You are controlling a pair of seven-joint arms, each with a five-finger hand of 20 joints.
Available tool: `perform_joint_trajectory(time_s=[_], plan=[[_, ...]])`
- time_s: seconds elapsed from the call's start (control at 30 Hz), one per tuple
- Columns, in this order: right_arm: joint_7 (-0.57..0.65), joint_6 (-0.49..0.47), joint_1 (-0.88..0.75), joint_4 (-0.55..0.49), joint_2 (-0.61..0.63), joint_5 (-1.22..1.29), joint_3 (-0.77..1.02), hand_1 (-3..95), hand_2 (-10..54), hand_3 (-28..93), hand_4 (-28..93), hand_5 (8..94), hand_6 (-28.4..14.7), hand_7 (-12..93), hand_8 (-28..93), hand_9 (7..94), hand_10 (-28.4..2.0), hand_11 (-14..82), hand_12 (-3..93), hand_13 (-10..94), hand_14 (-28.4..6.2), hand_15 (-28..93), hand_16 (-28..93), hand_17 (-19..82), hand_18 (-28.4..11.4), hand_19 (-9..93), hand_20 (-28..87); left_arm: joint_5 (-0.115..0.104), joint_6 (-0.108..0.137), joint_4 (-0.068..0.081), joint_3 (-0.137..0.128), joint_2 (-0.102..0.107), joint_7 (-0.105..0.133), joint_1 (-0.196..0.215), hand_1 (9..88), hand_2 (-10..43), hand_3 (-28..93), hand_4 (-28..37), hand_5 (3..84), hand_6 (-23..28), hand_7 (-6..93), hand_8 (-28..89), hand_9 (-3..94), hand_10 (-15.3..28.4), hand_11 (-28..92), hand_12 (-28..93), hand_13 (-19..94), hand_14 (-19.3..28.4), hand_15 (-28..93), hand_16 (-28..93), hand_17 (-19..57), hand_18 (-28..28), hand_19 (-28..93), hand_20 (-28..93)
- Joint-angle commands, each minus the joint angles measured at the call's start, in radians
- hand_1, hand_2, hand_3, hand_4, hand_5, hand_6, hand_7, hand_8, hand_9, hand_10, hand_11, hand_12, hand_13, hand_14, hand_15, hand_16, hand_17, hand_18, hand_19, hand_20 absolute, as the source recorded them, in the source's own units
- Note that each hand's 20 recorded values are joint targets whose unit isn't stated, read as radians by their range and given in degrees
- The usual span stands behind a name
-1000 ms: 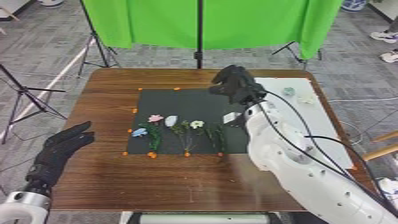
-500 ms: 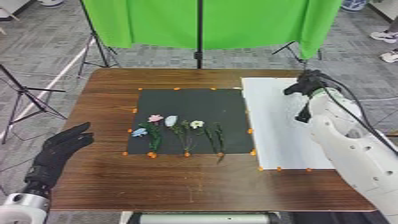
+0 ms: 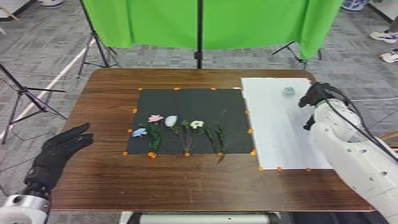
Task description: Arrange flowers
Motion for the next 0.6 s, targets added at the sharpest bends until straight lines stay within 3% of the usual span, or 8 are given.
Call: perform_joint_trajectory(time_s=[0.03,0.2,0.33,0.43,0.6], plan=[[-0.023,0.088,-0.045,0.029,-0.016,0.041,-0.026,42.4,-9.5,70,-16,53.1,2.4,18,-11,56.7,-18.7,11.7,20.5,72,-10.2,66,31,43,-22.4,88,53,0.004,0.000,0.000,-0.003,-0.013,0.001,0.013,32.4,4.3,65,-10.8,41.4,5.9,8.4,-6,42.0,13.8,17,11,34,18.6,15,2,4.5,14.9,12,18],[-0.047,0.265,-0.046,0.051,-0.010,-0.001,-0.071,50.5,-9.5,68,-19,61.0,3.5,21,-10,65.3,-15.3,15.4,20.1,77,-7.3,66,33,47,-20.7,90,53,0.005,-0.001,0.001,-0.004,-0.014,0.002,0.015,32.5,4.2,65,-10.7,41.4,5.9,8.5,-6,42.0,13.8,17,11,34,18.7,15,2,4.4,14.9,12,18],[-0.045,0.367,-0.036,0.046,-0.001,-0.011,-0.092,61.5,-9.5,58,-19,71.2,1.1,22,1,79.4,-9.6,7.2,34.4,82,-4.7,66,34,52,-18.7,93,52,0.004,-0.001,0.001,-0.003,-0.012,0.002,0.013,32.5,4.3,65,-10.7,41.4,5.8,8.5,-6,42.0,13.8,17,11,34,18.6,15,2,4.5,14.9,12,18],[-0.044,0.418,-0.052,0.002,0.006,-0.002,-0.066,63.9,-9.5,58,-19,76.7,0.4,23,3,85.4,-8.7,7.3,36.8,86,-3.3,65,34,55,-18.0,93,54,0.005,-0.001,0.000,-0.003,-0.012,0.002,0.014,32.6,4.3,65,-10.8,41.4,5.8,8.5,-6,42.1,13.8,17,11,34,18.7,15,2,4.5,14.9,12,18],[-0.049,0.433,-0.078,-0.153,0.023,0.103,-0.012,63.9,-9.5,58,-18,78.7,0.2,23,5,87.4,-9.1,7.2,37.8,87,-2.4,64,35,57,-17.5,93,55,0.004,-0.001,0.000,-0.007,-0.008,-0.002,0.014,32.5,4.3,65,-10.7,41.3,5.8,8.5,-6,42.1,13.8,17,11,34,18.6,15,2,4.5,14.9,12,18]])
